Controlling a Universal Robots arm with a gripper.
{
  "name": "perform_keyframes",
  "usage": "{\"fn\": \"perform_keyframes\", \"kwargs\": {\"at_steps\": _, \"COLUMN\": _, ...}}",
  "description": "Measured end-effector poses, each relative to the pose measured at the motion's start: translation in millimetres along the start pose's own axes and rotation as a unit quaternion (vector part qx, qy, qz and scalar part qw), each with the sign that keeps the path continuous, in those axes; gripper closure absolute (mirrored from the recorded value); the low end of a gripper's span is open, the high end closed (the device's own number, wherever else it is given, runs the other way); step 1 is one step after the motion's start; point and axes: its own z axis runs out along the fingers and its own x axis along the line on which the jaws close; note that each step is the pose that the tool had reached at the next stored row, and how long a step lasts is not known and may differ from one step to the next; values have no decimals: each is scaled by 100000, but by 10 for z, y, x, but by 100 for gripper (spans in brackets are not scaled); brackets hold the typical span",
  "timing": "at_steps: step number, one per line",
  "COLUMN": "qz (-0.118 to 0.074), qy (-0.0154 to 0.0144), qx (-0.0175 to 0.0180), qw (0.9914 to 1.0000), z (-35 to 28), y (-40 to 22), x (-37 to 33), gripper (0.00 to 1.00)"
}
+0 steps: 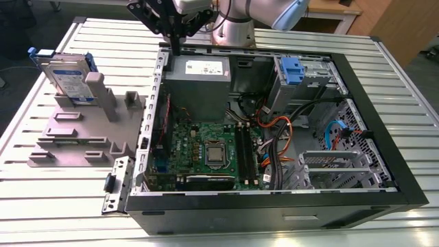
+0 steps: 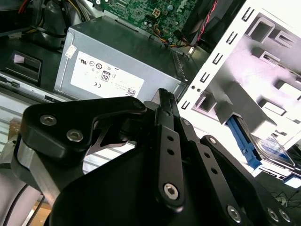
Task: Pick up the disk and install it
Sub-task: 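Reach for the disk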
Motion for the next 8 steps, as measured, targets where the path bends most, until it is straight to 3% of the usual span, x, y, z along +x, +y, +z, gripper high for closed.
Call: {"fn": "perform_keyframes", "kwargs": {"at_steps": 8, "qz": -2, "qy": -2, "qx": -2, "qw": 100000, "z": 0, "y": -2, "x": 24, "gripper": 89}}
